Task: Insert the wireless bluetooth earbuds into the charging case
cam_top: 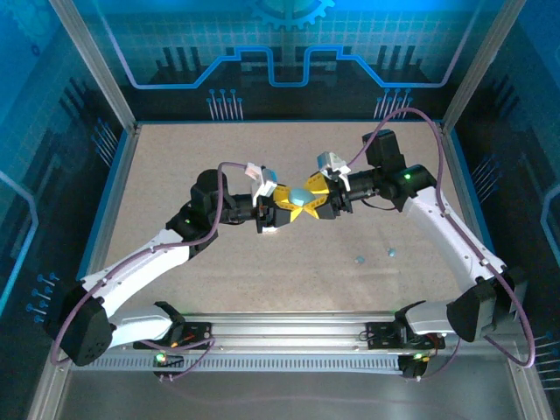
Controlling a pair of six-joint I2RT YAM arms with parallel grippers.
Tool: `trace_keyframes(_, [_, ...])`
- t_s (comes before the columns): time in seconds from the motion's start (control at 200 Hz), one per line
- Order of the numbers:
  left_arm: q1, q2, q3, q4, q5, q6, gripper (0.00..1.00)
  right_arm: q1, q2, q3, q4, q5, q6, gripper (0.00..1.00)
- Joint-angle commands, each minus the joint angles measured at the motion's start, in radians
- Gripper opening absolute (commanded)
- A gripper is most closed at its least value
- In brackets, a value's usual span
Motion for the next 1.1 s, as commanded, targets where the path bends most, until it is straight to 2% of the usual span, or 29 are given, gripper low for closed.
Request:
trace_keyframes(0.0, [-0.006,0.002,0.04,0.02,0.0,0.012,0.32,-0.015,-0.028,0.003,-0.015,-0.017,-0.004,0.51])
trace_keyframes(0.185, [-0.006,0.0,0.042,0.019,0.003,0.011,0.32,-0.03,-0.036,-0.008,0.016,-0.029,0.029,0.51])
trace_keyframes(0.36, [-0.005,0.004,0.041,0.025,0.008,0.01,0.33,-0.03,-0.021,0.0,0.014,-0.048,0.044,0.39])
trace_keyframes(0.46, [-0.005,0.006,0.044,0.03,0.011,0.003,0.36,-0.03,-0.016,0.004,0.011,-0.053,0.043,0.36])
trace_keyframes(0.735, [-0.006,0.024,0.047,0.066,0.016,-0.032,0.46,-0.017,-0.013,0.002,0.036,-0.047,0.052,0.36])
trace_keyframes(1.096, [-0.008,0.038,0.05,0.093,0.027,-0.062,0.47,-0.002,-0.011,-0.006,0.047,-0.027,0.045,0.36])
